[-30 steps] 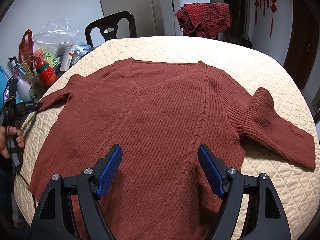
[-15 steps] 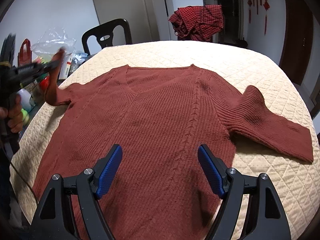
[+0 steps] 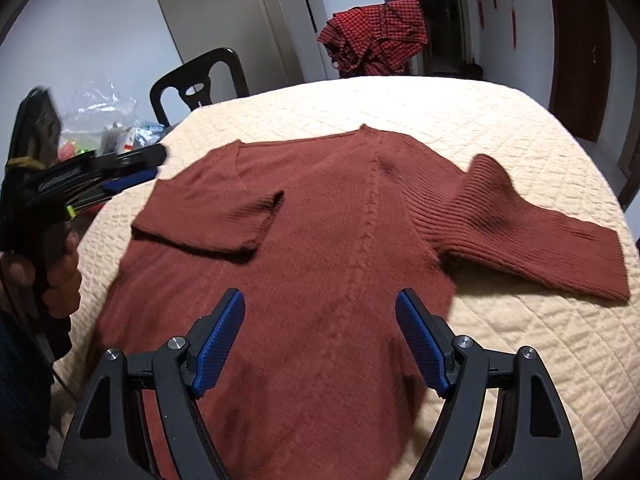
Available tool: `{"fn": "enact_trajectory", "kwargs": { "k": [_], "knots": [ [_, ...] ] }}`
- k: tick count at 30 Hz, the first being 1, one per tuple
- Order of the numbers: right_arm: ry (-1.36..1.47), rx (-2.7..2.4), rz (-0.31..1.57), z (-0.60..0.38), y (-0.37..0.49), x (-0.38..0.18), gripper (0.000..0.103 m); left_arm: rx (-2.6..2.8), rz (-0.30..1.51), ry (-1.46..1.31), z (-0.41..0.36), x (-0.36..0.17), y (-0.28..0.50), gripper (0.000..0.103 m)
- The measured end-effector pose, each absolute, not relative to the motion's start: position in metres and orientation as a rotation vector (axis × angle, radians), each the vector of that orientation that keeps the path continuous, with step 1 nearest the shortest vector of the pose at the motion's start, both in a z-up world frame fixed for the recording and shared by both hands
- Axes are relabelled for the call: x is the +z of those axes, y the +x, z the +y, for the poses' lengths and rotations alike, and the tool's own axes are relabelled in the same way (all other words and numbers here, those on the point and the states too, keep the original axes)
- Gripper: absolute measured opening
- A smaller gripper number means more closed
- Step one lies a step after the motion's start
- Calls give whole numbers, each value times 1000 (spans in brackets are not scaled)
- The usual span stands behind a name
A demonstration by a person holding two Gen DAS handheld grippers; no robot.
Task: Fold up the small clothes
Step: 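Fold the held sleeve across the sweater body and open the left gripper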
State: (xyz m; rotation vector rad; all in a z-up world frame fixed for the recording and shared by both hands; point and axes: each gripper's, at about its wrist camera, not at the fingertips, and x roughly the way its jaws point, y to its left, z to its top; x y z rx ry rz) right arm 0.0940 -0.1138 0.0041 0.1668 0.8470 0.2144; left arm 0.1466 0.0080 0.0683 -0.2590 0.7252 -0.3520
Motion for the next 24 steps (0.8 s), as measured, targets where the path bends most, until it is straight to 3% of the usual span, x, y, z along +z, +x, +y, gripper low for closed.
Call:
{"fn": "enact_trajectory", "kwargs": {
  "k": [4, 6, 10, 12, 13, 14, 15, 16, 17, 24],
  "knots": [
    [189, 276, 857, -99, 114, 9, 71, -161, 728, -184, 41, 62, 155, 56],
    [177, 306, 870, -88, 132, 9, 57, -115, 760, -191, 55, 50, 161, 56],
    [191, 347, 940, -74, 172, -3, 53, -72, 820, -179, 63, 26, 176, 55],
    [183, 353, 977, -67, 190, -13, 50, -85, 848, -191, 66, 15, 181, 46],
    [173, 353, 991, -62, 197, -17, 46, -92, 864, -199, 69, 11, 183, 37],
    [165, 349, 989, -61, 198, -17, 36, -102, 881, -208, 68, 7, 186, 29],
    [150, 346, 985, -58, 202, -16, 17, -109, 885, -212, 68, 5, 186, 25],
    [161, 354, 992, -57, 206, -16, 7, -110, 877, -206, 70, 4, 185, 18],
    [171, 357, 994, -58, 209, -14, 5, -111, 867, -200, 70, 6, 184, 13],
    [202, 369, 926, -64, 224, 3, 4, -117, 816, -251, 83, 6, 183, 12]
  ]
}}
